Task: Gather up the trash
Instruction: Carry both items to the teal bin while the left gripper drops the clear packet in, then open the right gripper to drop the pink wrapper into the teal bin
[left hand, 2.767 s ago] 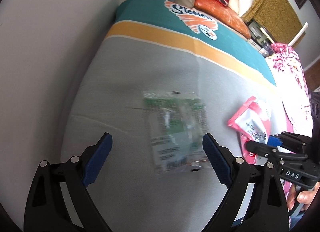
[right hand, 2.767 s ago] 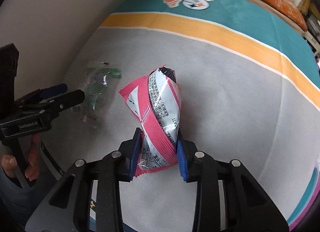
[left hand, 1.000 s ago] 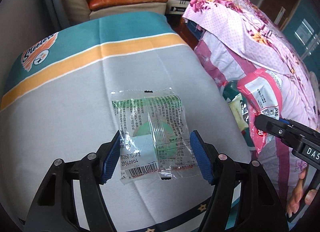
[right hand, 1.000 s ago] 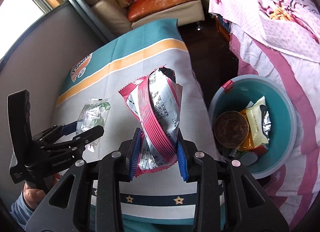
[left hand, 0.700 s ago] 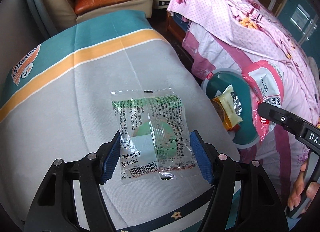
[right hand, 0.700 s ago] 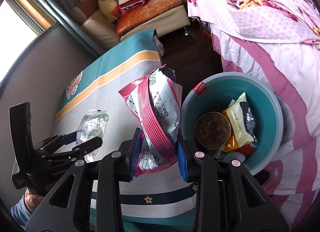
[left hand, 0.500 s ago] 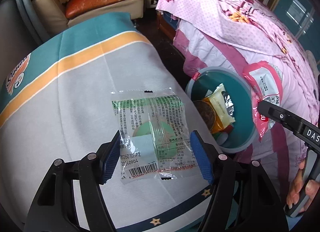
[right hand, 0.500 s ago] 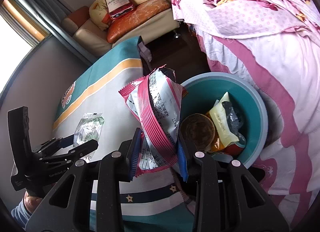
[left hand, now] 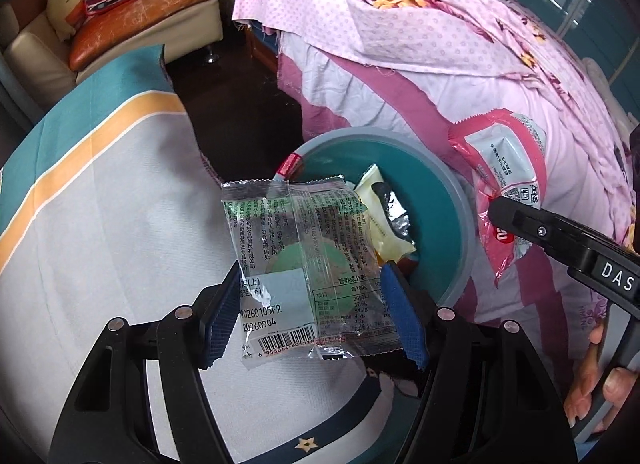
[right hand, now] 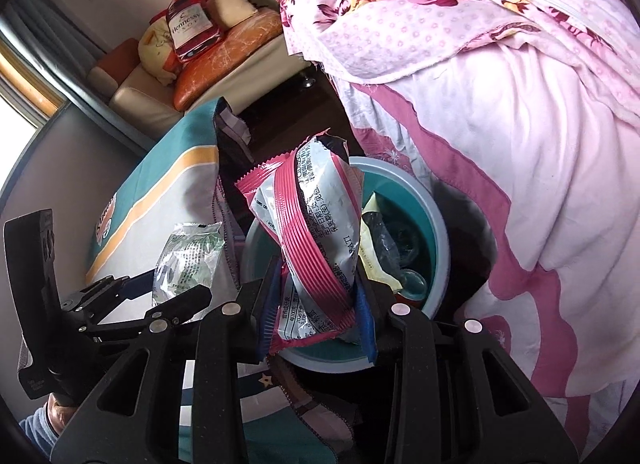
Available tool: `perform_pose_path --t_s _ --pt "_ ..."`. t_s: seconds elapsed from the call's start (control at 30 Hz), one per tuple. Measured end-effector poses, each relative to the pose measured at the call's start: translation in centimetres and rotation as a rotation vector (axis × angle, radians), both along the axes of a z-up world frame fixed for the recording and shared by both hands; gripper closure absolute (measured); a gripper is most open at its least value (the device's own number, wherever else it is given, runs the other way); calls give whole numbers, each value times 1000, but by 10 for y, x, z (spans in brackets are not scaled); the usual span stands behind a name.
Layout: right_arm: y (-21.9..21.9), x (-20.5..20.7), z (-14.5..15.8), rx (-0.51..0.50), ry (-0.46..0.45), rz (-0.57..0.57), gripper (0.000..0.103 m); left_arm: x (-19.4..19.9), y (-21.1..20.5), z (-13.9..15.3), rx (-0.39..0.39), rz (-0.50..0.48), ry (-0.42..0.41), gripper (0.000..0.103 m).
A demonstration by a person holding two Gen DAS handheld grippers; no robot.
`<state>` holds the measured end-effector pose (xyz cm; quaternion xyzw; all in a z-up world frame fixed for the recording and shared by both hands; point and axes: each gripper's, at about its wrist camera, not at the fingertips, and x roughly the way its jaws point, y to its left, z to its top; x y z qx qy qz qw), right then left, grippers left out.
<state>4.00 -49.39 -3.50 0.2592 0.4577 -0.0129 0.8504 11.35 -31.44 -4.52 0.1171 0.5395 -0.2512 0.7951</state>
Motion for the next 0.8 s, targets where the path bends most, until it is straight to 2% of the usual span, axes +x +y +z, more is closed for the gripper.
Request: perform_pose_path --t_s 0.3,0.6,0.73,0.8 --pt "-9 5 -9 -7 30 -26 70 14 -17 -14 -16 -17 37 33" --pt "-19 6 -5 -34 44 -51 69 19 -25 -26 -32 -38 66 31" --pt "-20 8 -5 -44 52 -52 68 21 -26 -25 -20 -23 54 15" --pt "-19 10 -5 -46 54 -49 68 21 -23 -23 -24 -15 45 13"
